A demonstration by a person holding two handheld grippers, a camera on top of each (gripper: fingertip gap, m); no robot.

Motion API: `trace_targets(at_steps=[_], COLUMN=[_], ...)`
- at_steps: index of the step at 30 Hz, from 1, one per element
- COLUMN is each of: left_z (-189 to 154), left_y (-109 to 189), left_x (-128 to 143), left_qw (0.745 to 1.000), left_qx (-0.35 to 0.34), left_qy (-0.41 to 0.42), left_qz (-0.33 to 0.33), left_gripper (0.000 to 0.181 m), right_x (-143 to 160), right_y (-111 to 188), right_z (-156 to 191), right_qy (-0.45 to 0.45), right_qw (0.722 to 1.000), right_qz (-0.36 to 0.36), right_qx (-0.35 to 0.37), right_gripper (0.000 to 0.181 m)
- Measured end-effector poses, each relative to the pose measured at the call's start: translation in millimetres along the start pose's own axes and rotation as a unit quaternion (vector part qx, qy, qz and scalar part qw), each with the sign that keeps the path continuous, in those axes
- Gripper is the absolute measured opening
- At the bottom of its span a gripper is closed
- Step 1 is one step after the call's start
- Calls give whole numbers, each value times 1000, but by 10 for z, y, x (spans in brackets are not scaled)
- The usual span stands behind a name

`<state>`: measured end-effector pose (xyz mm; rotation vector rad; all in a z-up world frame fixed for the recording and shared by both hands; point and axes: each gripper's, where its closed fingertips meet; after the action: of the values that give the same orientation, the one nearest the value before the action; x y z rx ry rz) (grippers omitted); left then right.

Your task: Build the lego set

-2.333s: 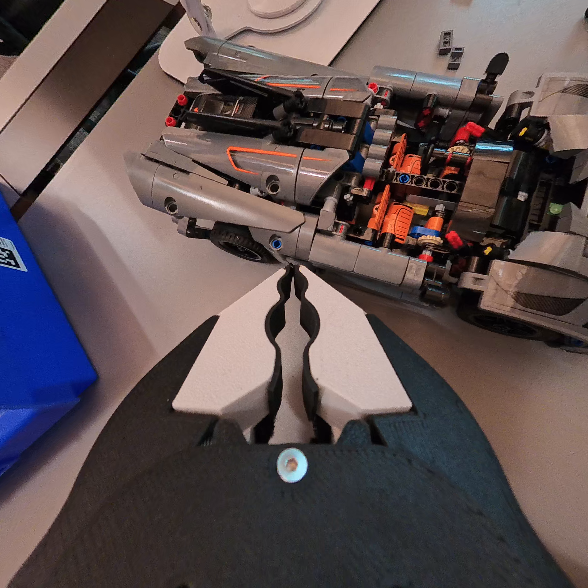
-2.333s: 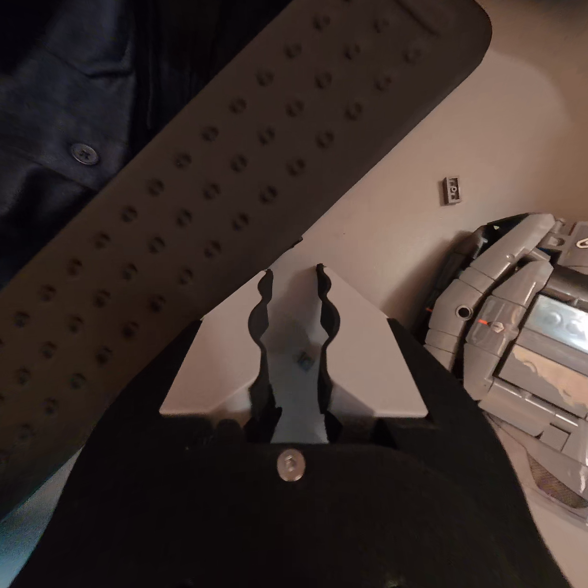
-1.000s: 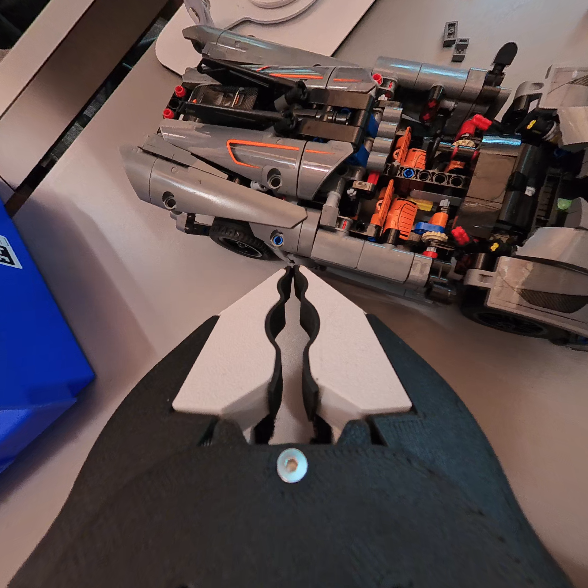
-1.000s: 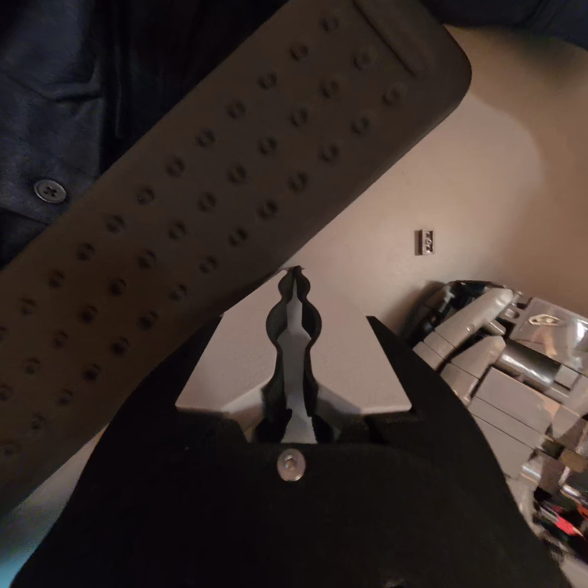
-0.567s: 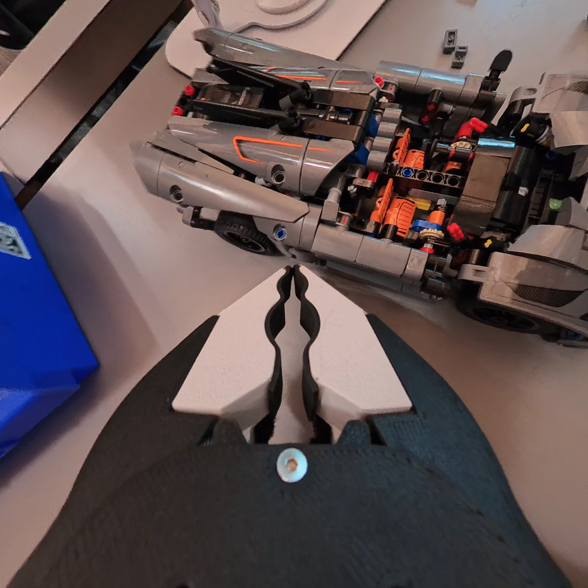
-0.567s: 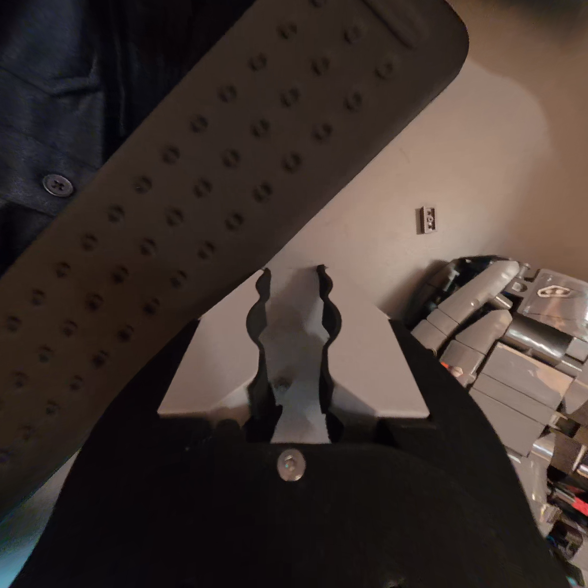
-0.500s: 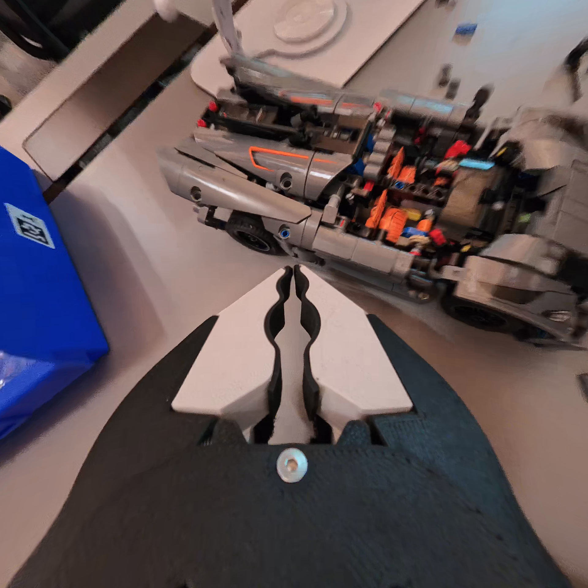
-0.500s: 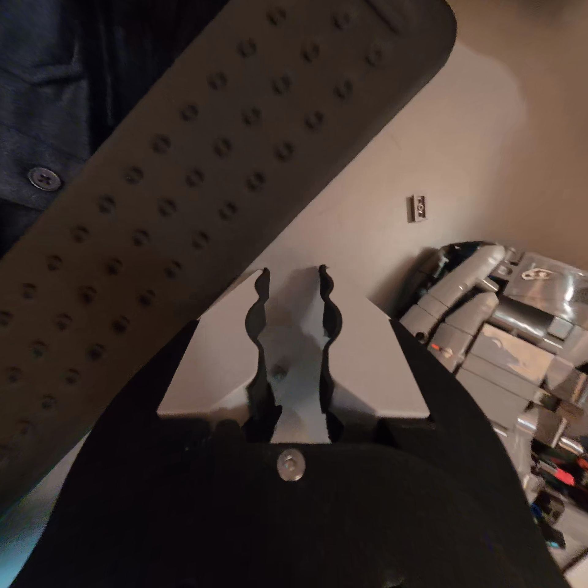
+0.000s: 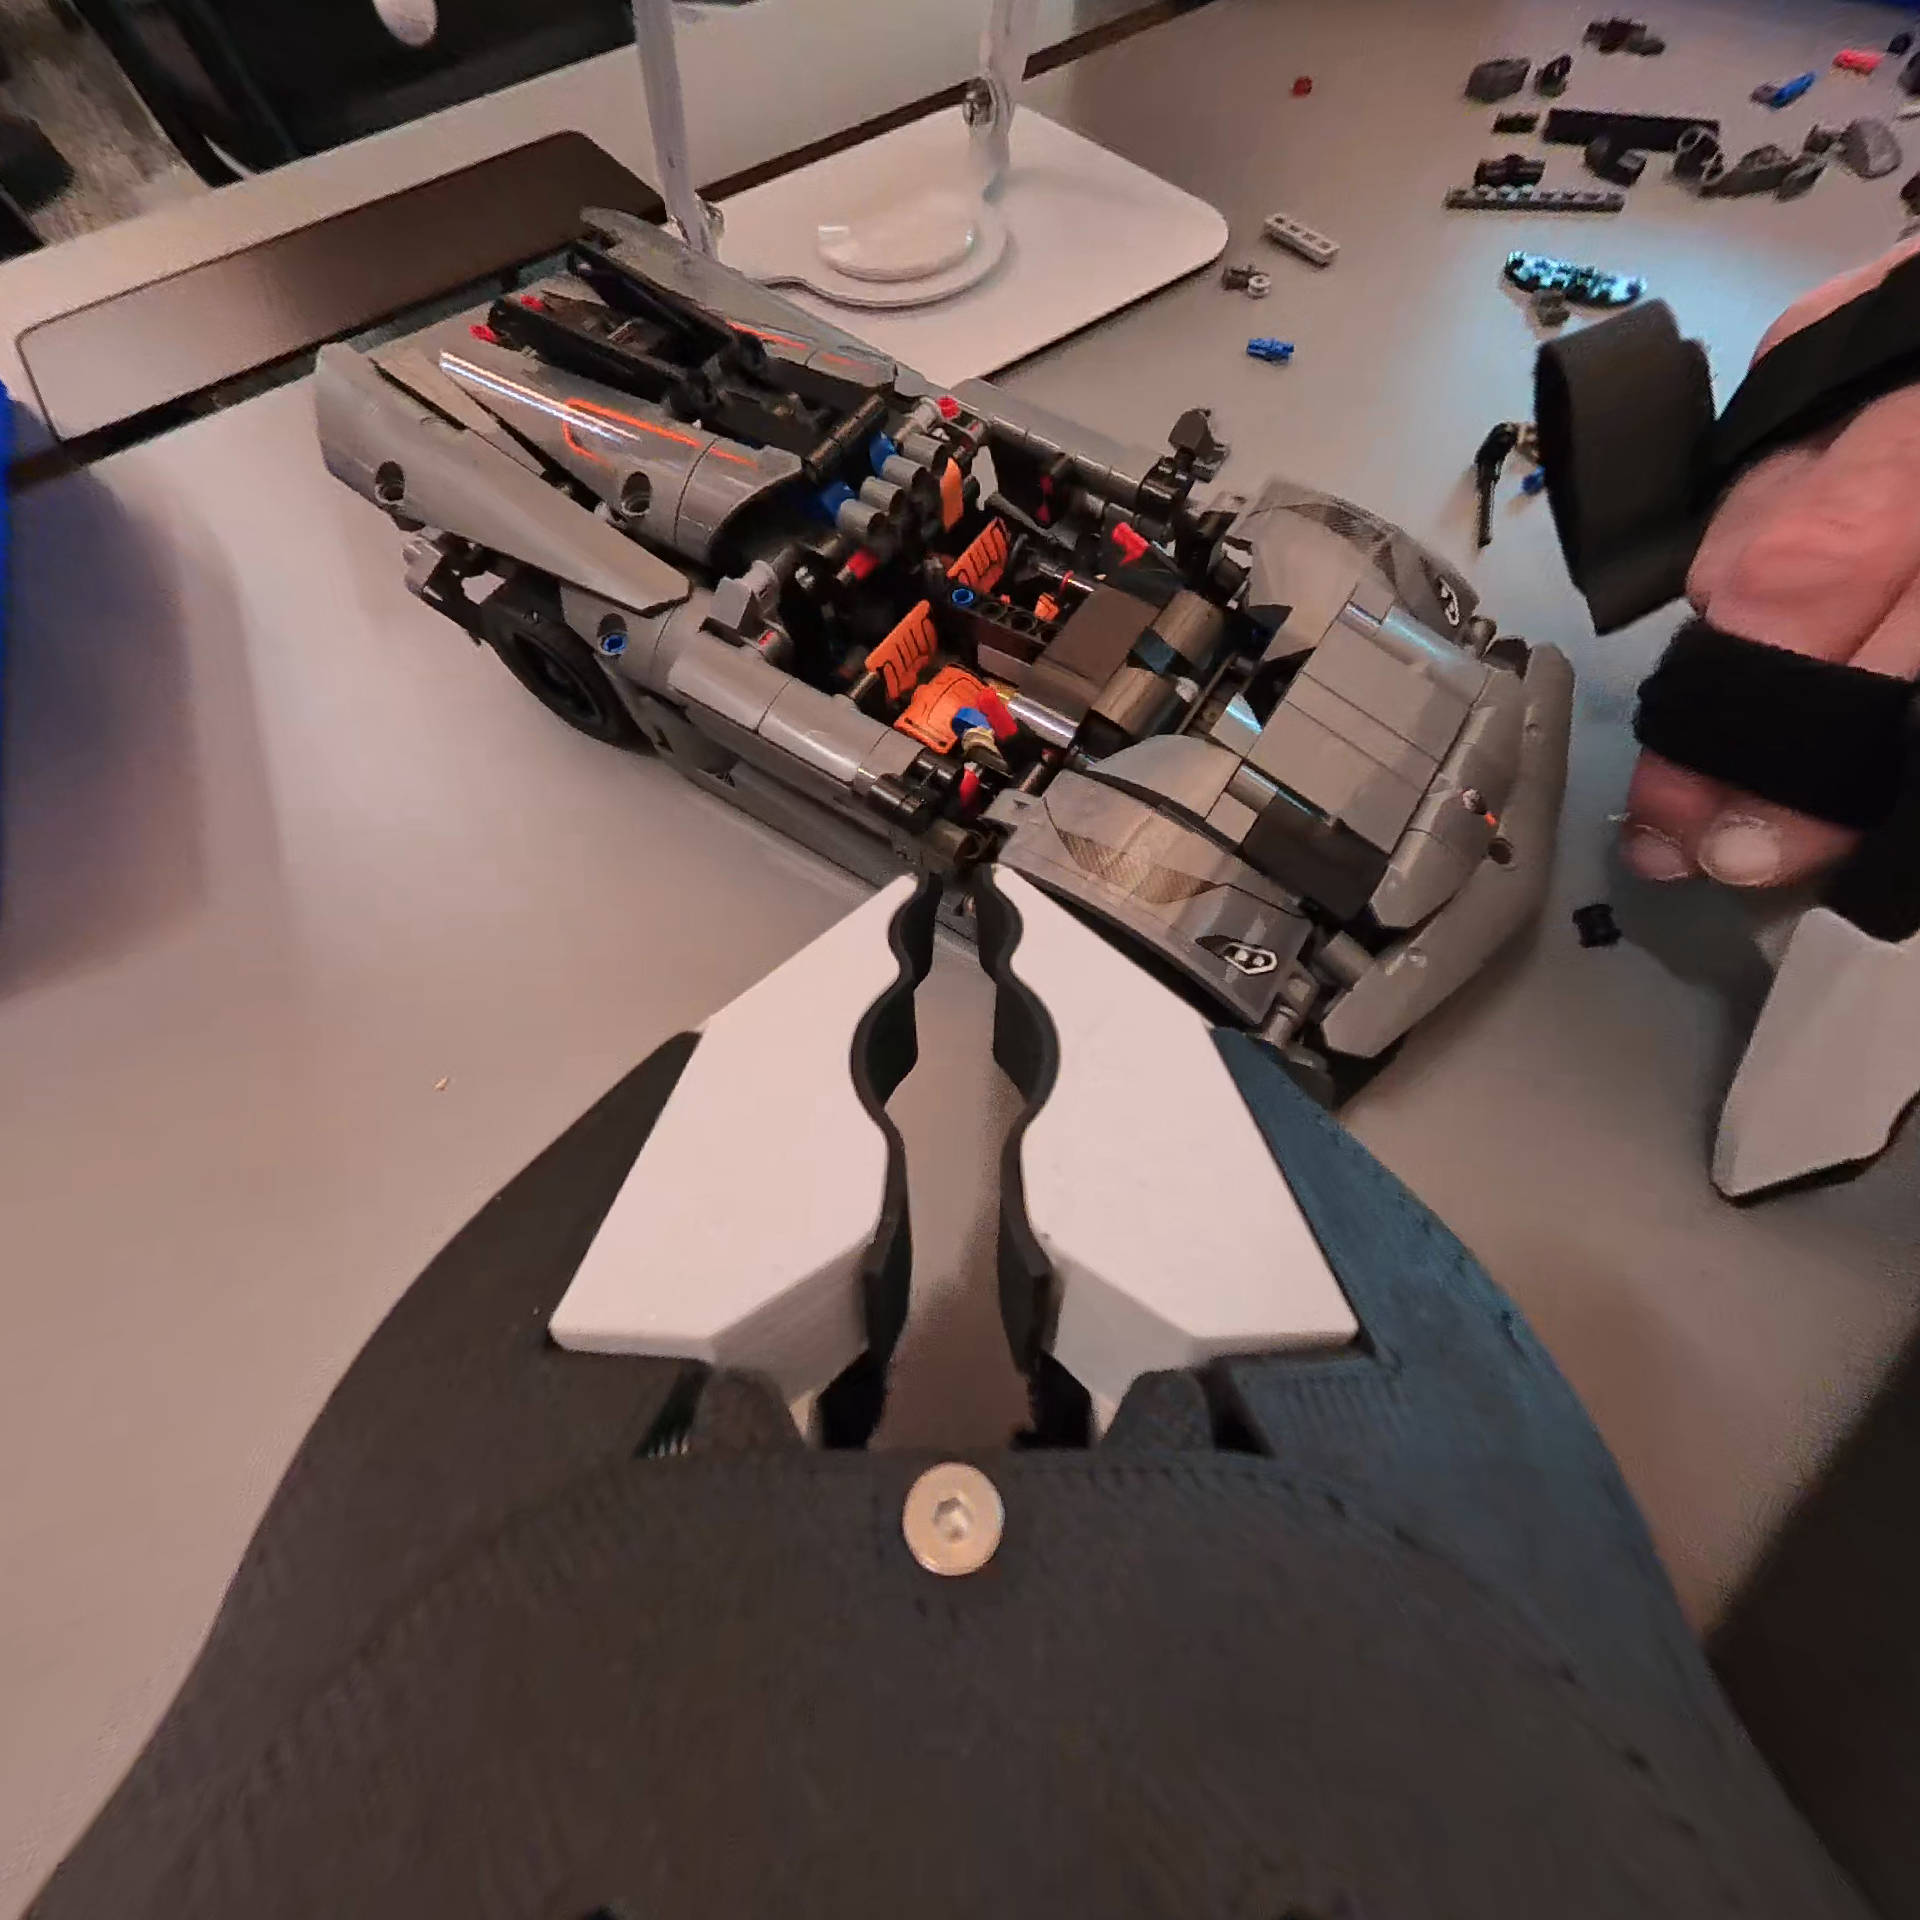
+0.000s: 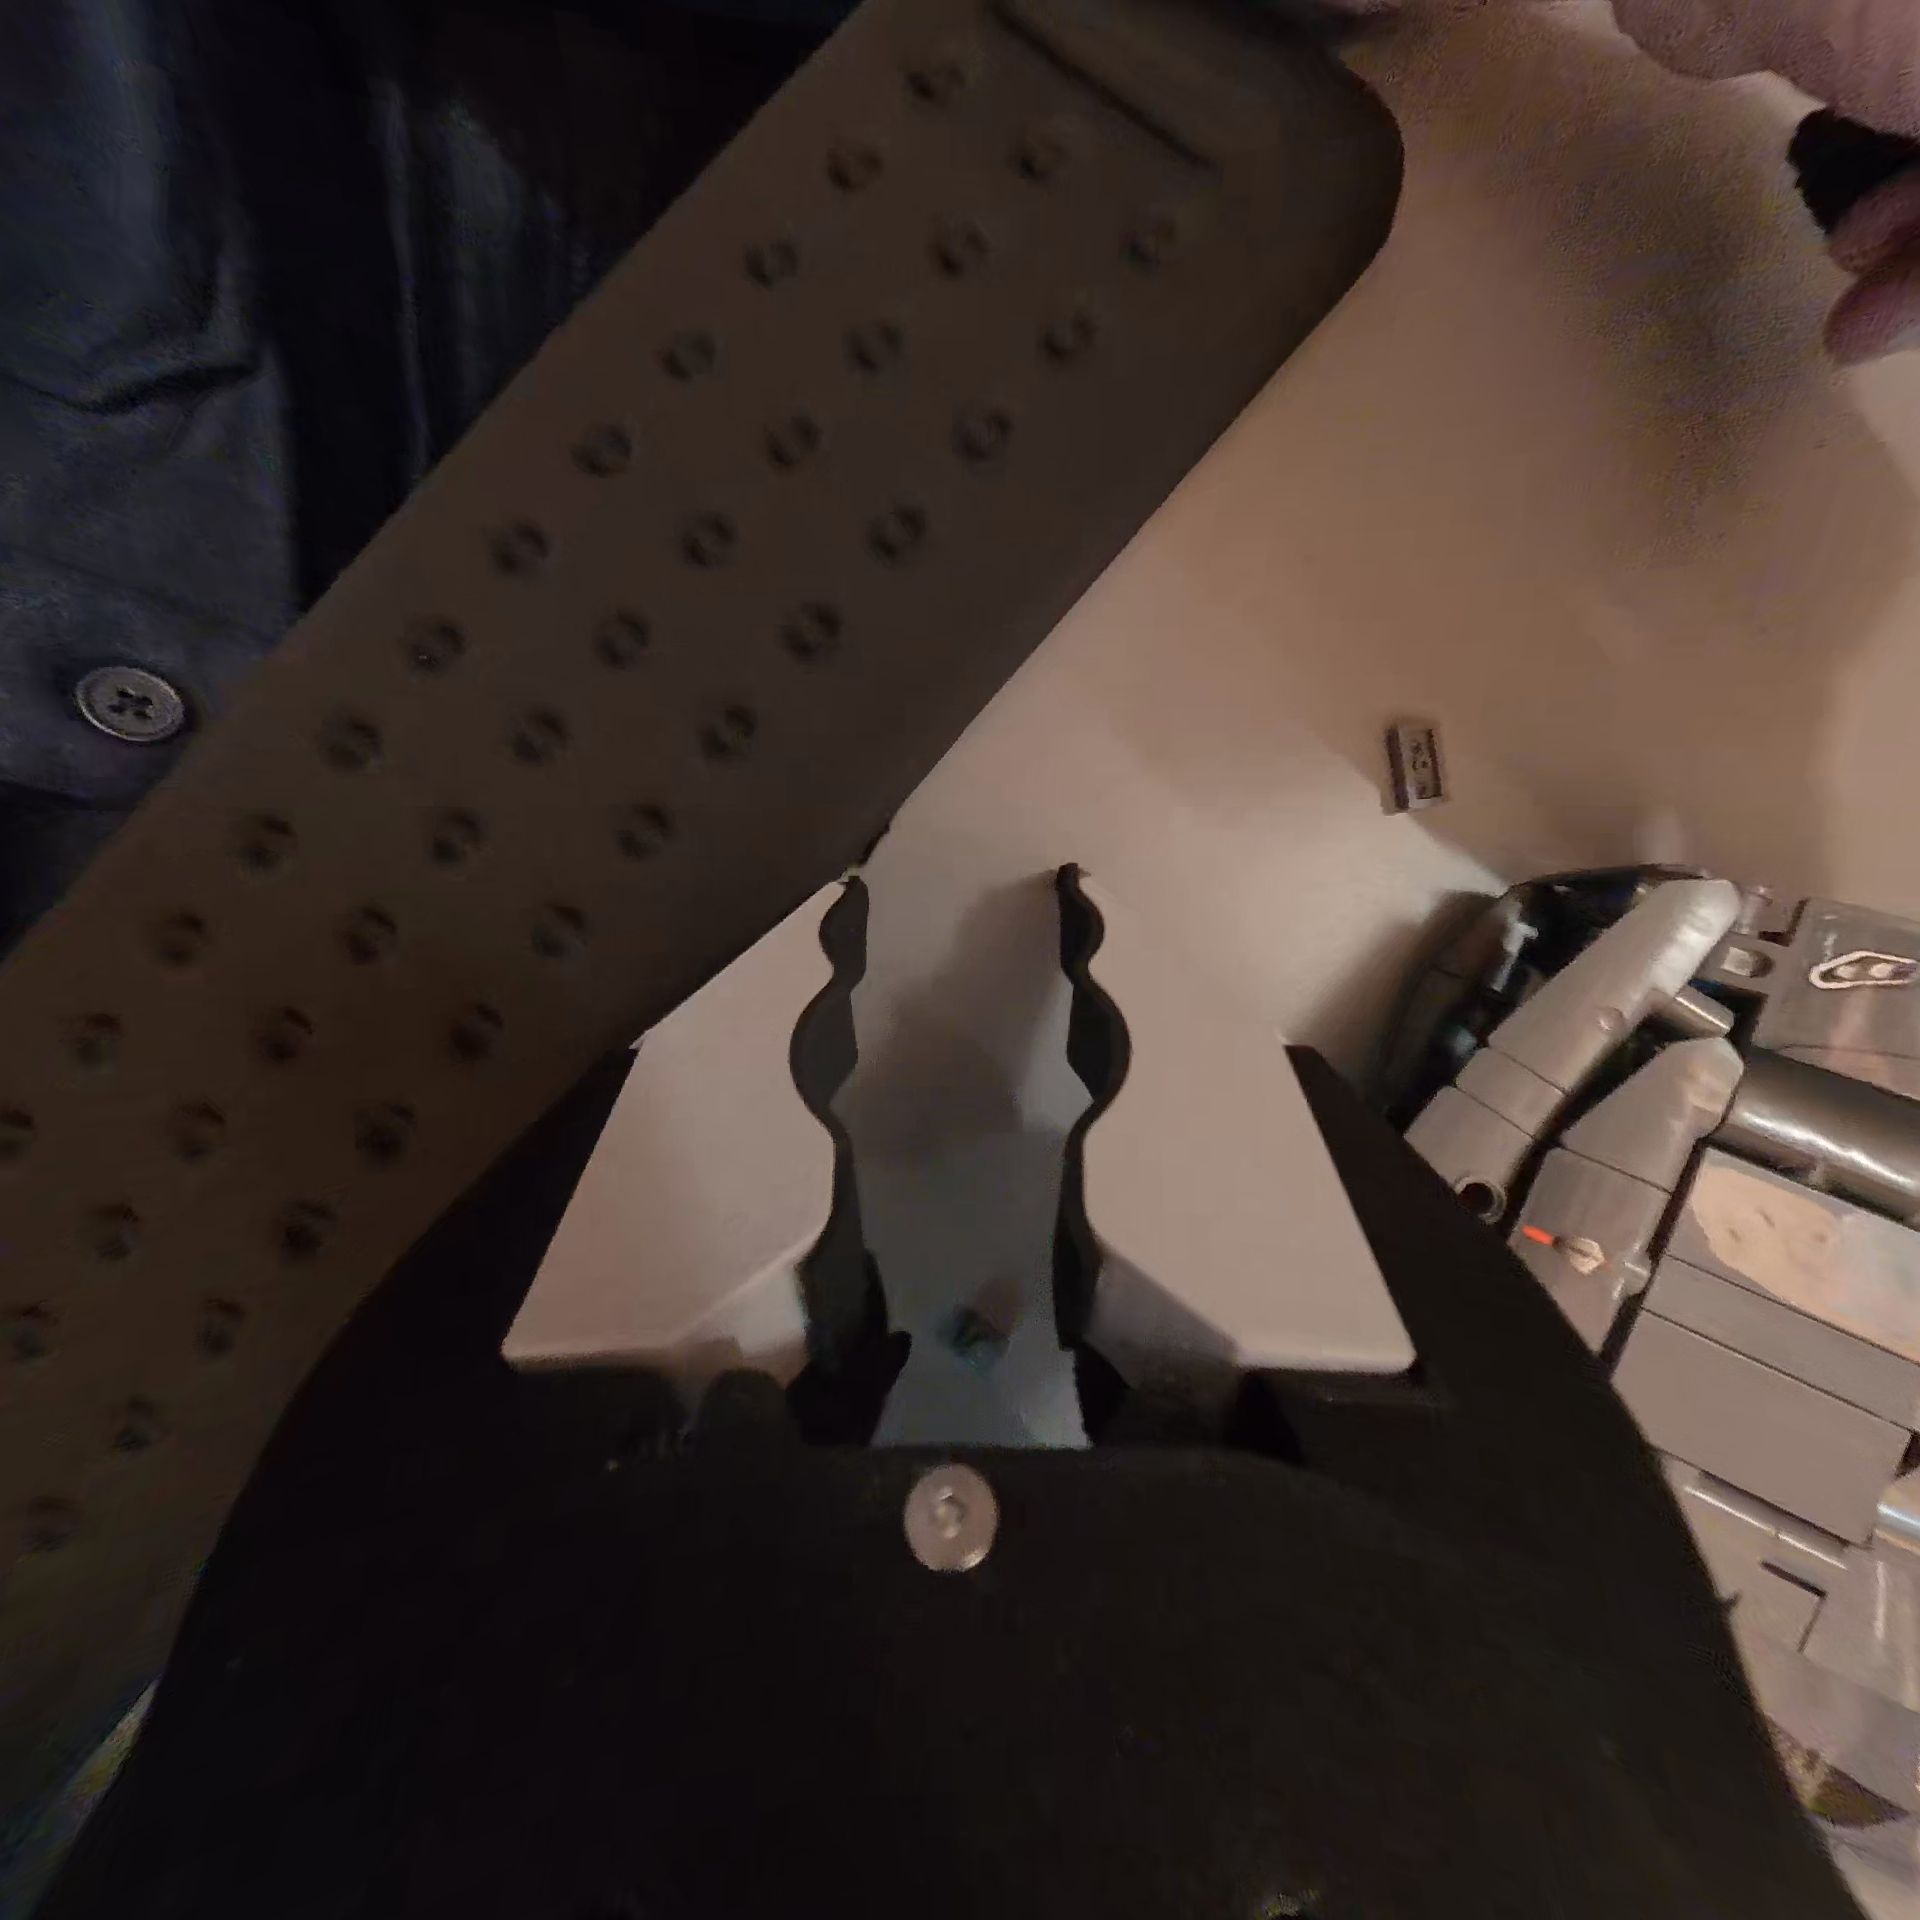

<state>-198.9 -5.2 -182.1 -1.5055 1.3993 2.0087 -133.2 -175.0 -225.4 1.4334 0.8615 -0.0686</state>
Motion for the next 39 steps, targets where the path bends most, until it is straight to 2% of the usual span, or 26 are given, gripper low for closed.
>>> trace_targets(at_steps=[3, 6, 11, 20, 29, 32, 34, 39], left_z=[-31, -35, -143, -205, -294, -294, -295, -289], left_y=[46, 64, 101, 236, 299, 283, 289, 305], left_x=[-45, -24, -41, -68, -66, -54, -59, -69], left_qw=[1000, 999, 998, 995, 993, 993, 993, 993], left_qx=[-14, -29, -33, -53, -68, -64, -63, -61], left_qy=[-2, 3, 3, -10, -32, -29, -30, -26], left_qz=[-21, -25, -48, -86, -96, -91, -93, -100], left_gripper=[6, 8, 7, 7, 6, 7, 7, 7], right_x=[-4, 25, -16, -63, -166, -204, -203, -127], right_y=[11, 48, 21, -26, -75, -102, -105, -64], right_z=[31, 42, 118, 156, 241, 262, 285, 286], right_qy=[10, 20, 18, 20, 39, 42, 41, 47], right_qw=[1000, 1000, 1000, 1000, 999, 998, 998, 998], right_qz=[2, 14, 4, 7, -19, -23, -22, 1], right_qx=[-2, -1, -20, -22, -32, -34, -42, -41], right_gripper=[37, 50, 41, 40, 27, 14, 5, 0])
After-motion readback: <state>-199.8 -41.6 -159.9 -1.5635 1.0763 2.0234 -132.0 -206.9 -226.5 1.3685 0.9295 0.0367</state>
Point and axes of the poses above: each gripper's, where its closed fingertips meet, y back along the fingers, x out of its underside, z = x × y across the jaws, and after that the axes turned 6 degrees about x, right-handed
